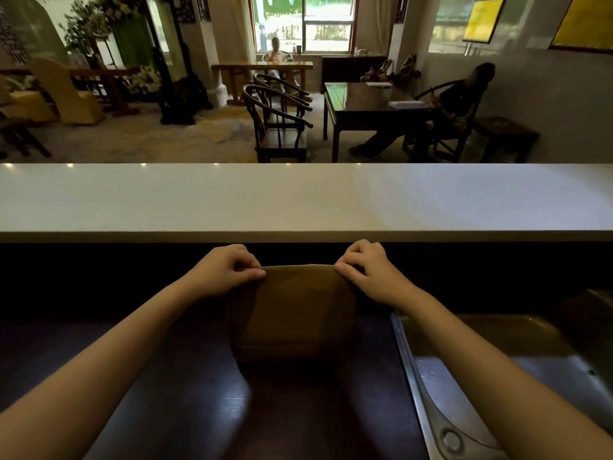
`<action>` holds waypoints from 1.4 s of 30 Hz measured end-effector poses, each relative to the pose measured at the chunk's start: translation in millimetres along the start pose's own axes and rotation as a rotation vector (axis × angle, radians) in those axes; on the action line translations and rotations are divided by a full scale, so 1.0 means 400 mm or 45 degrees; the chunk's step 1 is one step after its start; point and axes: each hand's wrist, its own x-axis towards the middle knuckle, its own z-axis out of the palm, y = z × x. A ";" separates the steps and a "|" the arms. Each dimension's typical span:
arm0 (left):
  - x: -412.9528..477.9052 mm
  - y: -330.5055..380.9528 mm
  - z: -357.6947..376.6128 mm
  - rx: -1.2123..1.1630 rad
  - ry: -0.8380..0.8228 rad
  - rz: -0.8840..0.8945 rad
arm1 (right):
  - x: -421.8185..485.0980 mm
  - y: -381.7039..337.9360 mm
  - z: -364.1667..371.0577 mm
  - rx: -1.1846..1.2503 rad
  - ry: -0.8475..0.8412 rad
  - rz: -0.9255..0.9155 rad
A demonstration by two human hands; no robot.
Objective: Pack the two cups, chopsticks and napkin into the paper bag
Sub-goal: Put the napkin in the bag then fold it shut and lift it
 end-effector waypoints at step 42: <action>-0.042 -0.072 -0.046 -0.711 -0.374 -0.447 | 0.000 0.014 0.067 1.175 -0.190 0.536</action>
